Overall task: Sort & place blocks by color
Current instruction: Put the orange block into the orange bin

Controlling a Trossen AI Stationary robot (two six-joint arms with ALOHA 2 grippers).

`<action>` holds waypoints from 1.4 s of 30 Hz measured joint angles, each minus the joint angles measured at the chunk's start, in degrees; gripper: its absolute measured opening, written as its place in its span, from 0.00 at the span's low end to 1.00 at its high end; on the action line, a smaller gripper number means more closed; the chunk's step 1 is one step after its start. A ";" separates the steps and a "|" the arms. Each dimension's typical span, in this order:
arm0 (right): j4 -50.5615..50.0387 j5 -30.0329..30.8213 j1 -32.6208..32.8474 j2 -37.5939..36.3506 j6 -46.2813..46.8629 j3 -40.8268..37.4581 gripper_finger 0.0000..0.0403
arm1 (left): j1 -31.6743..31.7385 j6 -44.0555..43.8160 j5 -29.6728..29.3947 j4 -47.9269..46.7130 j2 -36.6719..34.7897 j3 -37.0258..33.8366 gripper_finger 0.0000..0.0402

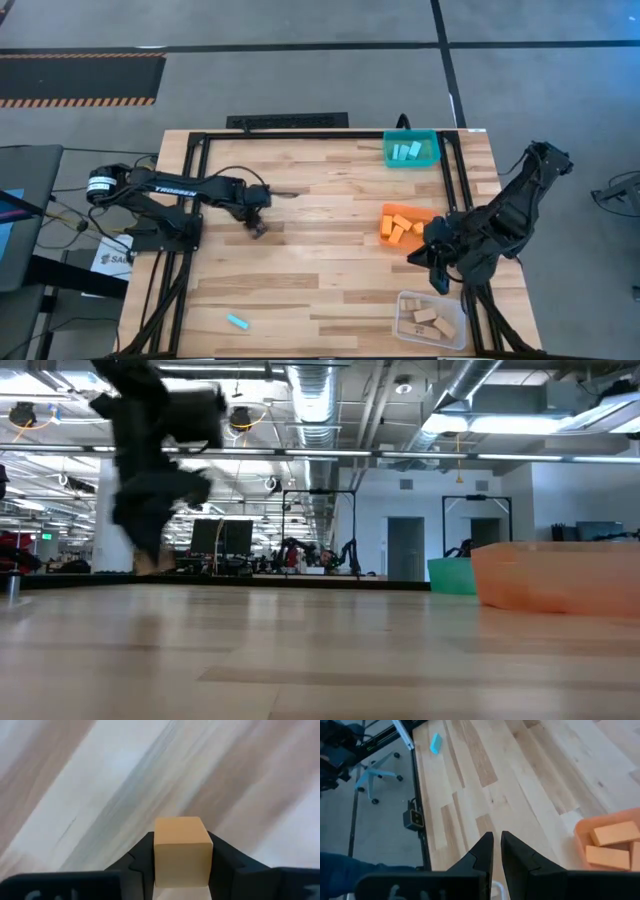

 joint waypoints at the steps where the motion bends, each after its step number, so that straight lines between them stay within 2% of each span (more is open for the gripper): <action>1: 0.06 0.00 0.58 0.00 0.33 0.00 0.15 | -0.74 -1.26 0.89 4.27 -0.02 1.17 0.25; 5: 0.74 0.22 2.60 0.00 0.41 -0.01 0.15 | -5.16 -7.84 3.21 30.43 0.85 3.28 0.25; 9: 0.90 0.26 3.86 0.00 1.44 0.00 0.15 | -7.56 -13.27 2.20 56.91 7.09 4.84 0.25; 14: 1.08 0.39 4.72 0.00 1.48 0.01 0.15 | -8.73 -17.30 3.18 68.69 21.37 13.82 0.25; 18: 1.35 0.44 4.68 0.00 1.48 0.01 0.15 | -9.58 -14.89 5.23 66.69 32.44 27.34 0.25; 24: 2.03 0.46 4.68 0.00 1.52 -0.01 0.15 | -8.25 -6.86 5.05 48.81 47.36 51.11 0.25; 32: 2.07 0.46 4.68 -0.02 1.58 0.01 0.15 | -7.40 -1.15 3.05 31.31 62.55 79.08 0.25; 37: 2.20 0.44 4.68 -0.02 2.11 0.01 0.15 | -7.41 -1.21 5.86 27.46 69.44 90.27 0.25; 42: 2.73 0.44 4.68 -0.02 2.10 0.01 0.15 | -7.69 -3.27 6.57 28.06 71.15 92.47 0.26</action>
